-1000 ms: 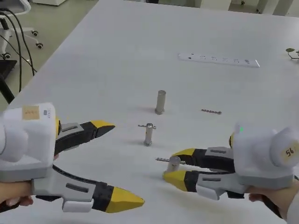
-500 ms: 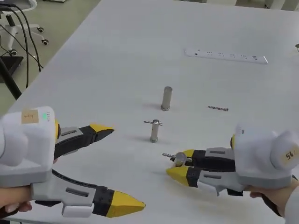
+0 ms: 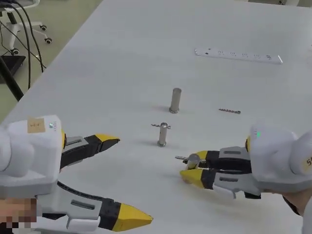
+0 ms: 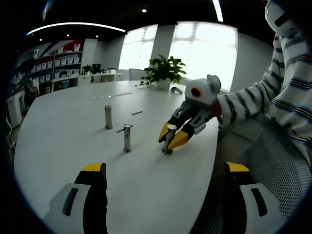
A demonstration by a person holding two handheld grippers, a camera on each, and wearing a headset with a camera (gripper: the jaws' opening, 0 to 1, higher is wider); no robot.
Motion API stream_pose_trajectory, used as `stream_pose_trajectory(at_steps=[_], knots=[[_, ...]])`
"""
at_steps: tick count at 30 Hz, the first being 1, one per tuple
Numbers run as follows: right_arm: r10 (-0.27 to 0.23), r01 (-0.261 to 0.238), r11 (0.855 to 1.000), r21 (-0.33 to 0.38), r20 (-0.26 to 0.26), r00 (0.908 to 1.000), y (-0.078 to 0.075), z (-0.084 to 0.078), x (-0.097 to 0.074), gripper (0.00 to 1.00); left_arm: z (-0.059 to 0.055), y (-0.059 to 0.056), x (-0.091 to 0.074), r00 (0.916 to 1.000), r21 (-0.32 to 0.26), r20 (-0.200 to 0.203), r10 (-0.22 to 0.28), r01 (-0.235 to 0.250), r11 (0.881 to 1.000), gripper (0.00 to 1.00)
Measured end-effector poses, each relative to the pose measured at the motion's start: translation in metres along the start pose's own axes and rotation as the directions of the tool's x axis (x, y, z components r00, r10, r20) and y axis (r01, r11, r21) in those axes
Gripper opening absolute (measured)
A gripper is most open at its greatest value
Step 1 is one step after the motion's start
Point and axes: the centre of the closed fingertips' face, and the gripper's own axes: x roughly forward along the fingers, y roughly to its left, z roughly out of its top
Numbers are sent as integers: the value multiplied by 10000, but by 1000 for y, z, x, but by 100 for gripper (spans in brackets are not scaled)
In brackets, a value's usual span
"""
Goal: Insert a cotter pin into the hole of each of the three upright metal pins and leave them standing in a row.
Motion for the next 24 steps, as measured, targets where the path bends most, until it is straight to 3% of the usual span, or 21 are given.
stream_pose_trajectory(at_steps=[11, 24], knots=[[-387, 387, 9992, -74, 27, 9992, -38, 8, -10, 8, -8, 3, 0, 9995, -202, -314, 83, -89, 9998, 99], [-495, 496, 9988, 29, -180, 9986, -61, -1, -13, 8, -15, 3, -3, 9981, -540, -586, 185, -217, 9983, 99]])
